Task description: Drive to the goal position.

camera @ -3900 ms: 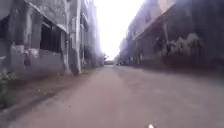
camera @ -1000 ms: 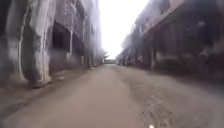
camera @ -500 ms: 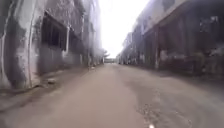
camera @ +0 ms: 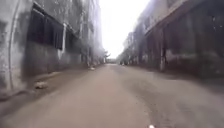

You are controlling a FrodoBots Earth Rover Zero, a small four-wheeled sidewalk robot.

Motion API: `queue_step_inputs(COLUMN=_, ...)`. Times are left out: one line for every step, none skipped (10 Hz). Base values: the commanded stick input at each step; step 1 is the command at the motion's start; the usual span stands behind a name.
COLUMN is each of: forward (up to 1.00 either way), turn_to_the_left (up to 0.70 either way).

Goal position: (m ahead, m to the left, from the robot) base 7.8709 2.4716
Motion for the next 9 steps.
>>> queue_step_inputs(forward=1.0, turn_to_the_left=0.0)
queue_step_inputs(forward=1.0, turn_to_the_left=0.0)
queue_step_inputs(forward=1.0, turn_to_the_left=0.0)
queue_step_inputs(forward=1.0, turn_to_the_left=0.0)
queue_step_inputs(forward=1.0, turn_to_the_left=0.0)
queue_step_inputs(forward=1.0, turn_to_the_left=0.0)
queue_step_inputs(forward=1.0, turn_to_the_left=0.0)
queue_step_inputs(forward=1.0, turn_to_the_left=0.0)
queue_step_inputs(forward=1.0, turn_to_the_left=0.0)
